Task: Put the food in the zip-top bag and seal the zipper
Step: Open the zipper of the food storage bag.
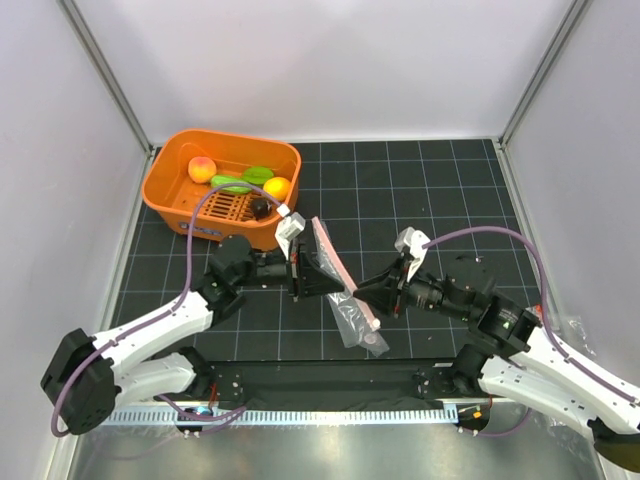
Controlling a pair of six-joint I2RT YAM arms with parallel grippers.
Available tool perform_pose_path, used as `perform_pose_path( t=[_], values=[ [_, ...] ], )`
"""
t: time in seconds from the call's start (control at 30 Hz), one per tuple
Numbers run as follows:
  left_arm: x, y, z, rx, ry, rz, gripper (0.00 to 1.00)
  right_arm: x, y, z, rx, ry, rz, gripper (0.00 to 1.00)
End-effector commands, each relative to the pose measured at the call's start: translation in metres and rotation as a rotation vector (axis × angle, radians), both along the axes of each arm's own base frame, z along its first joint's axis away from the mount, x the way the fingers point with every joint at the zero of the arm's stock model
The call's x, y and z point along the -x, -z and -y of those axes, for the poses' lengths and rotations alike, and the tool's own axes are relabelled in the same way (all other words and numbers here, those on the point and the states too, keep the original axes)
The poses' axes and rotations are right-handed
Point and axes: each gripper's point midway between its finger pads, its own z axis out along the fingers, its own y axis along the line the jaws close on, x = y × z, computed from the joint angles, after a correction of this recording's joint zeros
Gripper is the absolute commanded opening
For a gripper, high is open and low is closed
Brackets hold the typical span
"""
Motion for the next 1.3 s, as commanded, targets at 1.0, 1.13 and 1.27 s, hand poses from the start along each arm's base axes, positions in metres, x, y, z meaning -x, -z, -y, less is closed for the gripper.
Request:
perform_pose_path(
  t=[1.0, 1.13, 1.27],
  values=[
    [0.025, -0.033, -0.014, 0.116, 0.032, 0.187, 0.0, 0.015, -0.009, -0.008, -0.048, -0.084, -0.028, 0.32],
    [0.024, -0.032, -0.014, 0.112, 0.027, 0.186, 0.01, 0.013, -0.015, -0.001, -0.07, -0.051, -0.006, 0.31],
    [0.023, -0.03, -0.013, 0.106, 0.03, 0.178, 0.01, 0.01, -0.024, 0.011, -0.106, 0.01, 0.03, 0.31]
  ],
)
